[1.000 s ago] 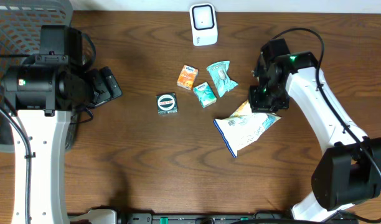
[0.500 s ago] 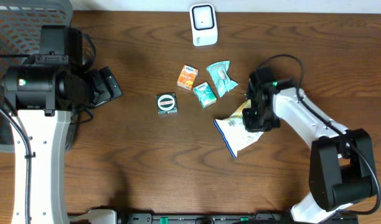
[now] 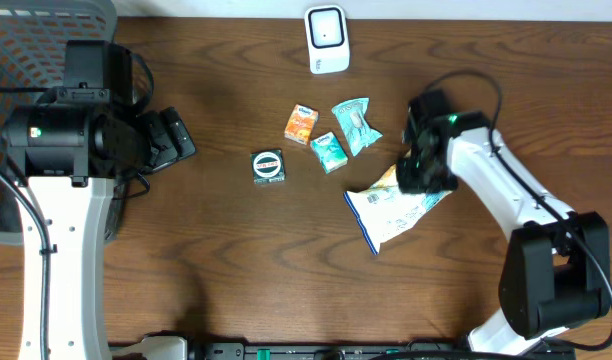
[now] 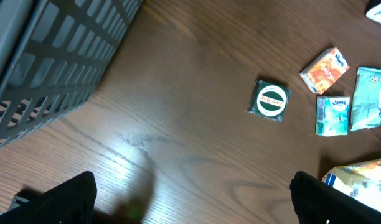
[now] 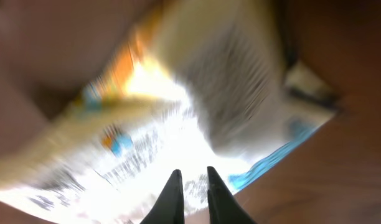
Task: Scan the item barcode
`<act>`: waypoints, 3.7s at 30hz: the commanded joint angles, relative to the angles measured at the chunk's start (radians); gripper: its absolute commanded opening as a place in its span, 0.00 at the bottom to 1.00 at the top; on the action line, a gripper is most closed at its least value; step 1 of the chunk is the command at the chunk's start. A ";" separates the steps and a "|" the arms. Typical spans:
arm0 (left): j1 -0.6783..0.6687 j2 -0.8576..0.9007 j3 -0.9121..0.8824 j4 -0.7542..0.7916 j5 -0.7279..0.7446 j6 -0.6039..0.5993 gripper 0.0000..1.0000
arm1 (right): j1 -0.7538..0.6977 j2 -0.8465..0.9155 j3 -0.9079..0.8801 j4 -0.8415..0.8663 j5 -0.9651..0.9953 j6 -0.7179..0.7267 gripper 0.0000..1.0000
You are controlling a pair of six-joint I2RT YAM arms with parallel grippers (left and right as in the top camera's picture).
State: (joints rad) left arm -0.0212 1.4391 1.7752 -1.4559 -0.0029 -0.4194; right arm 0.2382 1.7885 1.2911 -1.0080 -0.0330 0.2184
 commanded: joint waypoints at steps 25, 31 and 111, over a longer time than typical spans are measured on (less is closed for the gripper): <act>0.005 0.004 -0.004 -0.002 -0.009 -0.004 0.98 | -0.060 0.010 0.068 0.080 0.052 0.005 0.02; 0.005 0.004 -0.004 -0.002 -0.009 -0.004 0.98 | -0.041 0.010 0.227 -0.134 -0.248 -0.065 0.01; 0.005 0.004 -0.004 -0.002 -0.009 -0.004 0.97 | 0.013 -0.002 -0.191 0.174 -0.058 0.009 0.24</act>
State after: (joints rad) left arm -0.0212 1.4391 1.7733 -1.4559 -0.0029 -0.4194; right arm 0.2043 1.7782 1.1656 -0.8749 -0.0837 0.2039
